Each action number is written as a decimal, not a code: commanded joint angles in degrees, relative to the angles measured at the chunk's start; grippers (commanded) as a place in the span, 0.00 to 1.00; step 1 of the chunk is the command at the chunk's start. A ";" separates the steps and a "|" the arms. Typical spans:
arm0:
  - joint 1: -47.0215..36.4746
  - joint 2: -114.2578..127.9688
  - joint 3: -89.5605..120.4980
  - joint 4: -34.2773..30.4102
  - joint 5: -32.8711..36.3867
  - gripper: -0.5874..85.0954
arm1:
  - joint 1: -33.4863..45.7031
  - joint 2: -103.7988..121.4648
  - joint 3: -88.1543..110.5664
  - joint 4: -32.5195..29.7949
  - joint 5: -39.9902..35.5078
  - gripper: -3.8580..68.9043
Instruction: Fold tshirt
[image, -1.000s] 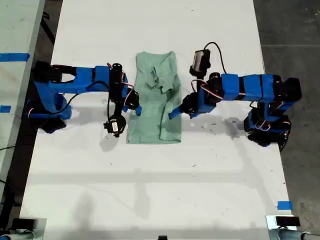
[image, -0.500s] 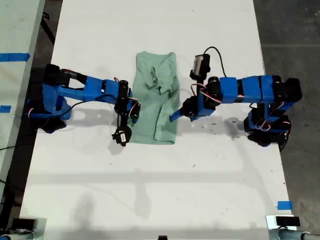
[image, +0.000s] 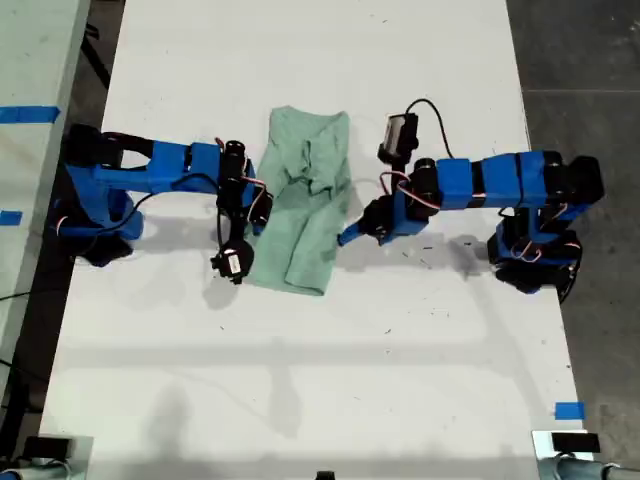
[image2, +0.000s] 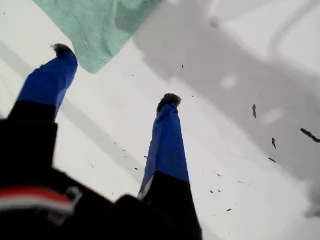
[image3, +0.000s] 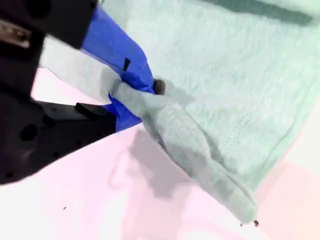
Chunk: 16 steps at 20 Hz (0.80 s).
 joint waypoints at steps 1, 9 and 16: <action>-1.49 2.29 -8.61 2.81 0.18 0.01 | -0.70 4.31 0.00 -1.41 0.35 0.47; -3.16 -25.22 -33.31 -1.05 2.81 0.01 | -0.53 4.22 0.88 -2.64 0.00 0.46; -3.69 -34.72 -35.33 -0.09 3.16 0.29 | -0.26 4.22 2.11 -3.87 -0.26 0.46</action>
